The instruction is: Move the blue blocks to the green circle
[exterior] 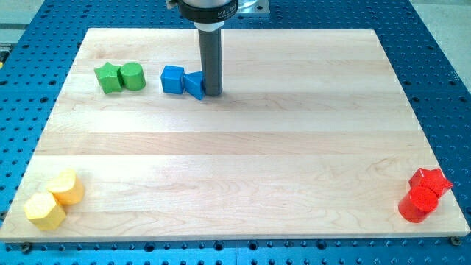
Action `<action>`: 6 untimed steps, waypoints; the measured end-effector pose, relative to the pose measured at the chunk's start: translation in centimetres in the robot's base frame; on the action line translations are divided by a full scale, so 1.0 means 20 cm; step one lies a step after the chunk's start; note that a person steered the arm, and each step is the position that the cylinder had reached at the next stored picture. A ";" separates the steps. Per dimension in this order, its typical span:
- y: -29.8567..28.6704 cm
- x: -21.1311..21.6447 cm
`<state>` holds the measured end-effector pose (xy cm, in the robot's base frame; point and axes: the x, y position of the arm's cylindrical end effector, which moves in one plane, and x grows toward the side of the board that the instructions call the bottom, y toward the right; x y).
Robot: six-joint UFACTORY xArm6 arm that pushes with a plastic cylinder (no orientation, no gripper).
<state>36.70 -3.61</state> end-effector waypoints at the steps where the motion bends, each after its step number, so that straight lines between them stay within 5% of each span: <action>1: -0.01 0.00; 6: -0.19 -0.06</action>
